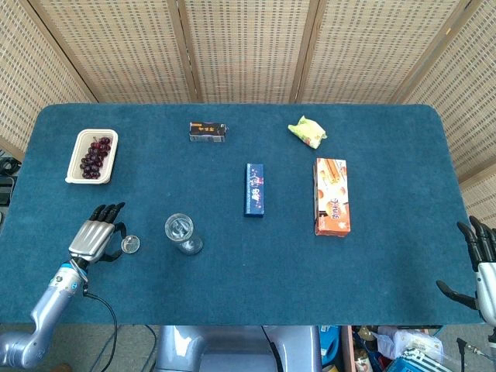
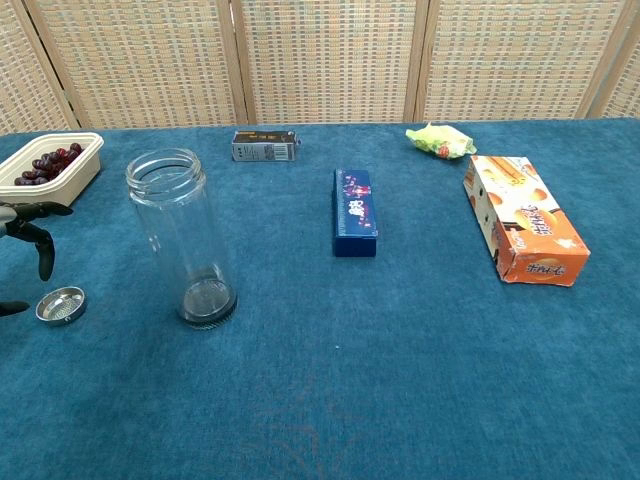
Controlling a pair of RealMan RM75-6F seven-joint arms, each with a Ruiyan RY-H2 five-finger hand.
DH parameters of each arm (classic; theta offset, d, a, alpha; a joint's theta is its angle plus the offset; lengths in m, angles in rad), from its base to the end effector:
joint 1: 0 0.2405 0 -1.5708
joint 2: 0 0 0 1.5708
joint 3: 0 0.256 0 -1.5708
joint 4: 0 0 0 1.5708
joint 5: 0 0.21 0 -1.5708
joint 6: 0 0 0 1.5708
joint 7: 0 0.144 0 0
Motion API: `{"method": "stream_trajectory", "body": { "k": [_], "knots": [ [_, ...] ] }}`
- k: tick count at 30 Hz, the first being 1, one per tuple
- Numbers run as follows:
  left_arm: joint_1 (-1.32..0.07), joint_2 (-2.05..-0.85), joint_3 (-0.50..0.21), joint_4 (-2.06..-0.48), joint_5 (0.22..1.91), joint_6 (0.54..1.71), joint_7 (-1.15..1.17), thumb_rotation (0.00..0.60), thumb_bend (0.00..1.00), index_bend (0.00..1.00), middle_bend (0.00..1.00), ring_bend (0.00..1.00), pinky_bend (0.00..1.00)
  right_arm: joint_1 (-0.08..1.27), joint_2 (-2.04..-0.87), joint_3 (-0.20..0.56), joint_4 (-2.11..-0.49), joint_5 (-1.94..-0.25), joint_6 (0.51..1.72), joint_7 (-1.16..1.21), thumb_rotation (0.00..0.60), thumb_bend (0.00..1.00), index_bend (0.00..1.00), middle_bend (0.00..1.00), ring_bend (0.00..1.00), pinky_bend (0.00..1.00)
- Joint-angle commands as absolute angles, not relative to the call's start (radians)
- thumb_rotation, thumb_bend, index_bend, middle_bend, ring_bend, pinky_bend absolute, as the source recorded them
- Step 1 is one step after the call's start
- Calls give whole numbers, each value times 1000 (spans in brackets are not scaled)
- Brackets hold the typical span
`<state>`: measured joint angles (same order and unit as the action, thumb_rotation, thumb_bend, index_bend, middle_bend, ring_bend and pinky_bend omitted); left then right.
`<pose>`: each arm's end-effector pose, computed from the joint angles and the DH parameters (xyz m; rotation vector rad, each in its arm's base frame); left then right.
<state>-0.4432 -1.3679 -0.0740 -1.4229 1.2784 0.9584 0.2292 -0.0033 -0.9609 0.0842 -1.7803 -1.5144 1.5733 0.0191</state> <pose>-0.2873 0.2842 0.0377 -1.7815 -0.9920 -0.6289 -0.2922 -0.1597 0.2077 1.2823 -0.8755 0.9525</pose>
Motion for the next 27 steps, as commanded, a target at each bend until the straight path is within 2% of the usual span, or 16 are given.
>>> {"method": "stream_trajectory", "body": {
  "k": [1,9,27],
  "knots": [
    [-451,-1380,-72,-1417,1266,950,242,600,290,487,0,0,0,-3,-960,84,-1779,-1513,1571,23,600,0,0,0,0,0],
    [-460,-1394,-68,-1409,1240,945,262,600,376,489,0,0,0,-1,-958,82,-1777,-1514,1568,31,600,0,0,0,0,0],
    [-475,-1409,-62,-1394,1214,939,262,600,408,517,0,0,0,1,-956,79,-1778,-1512,1561,40,600,0,0,0,0,0]
  ]
}}
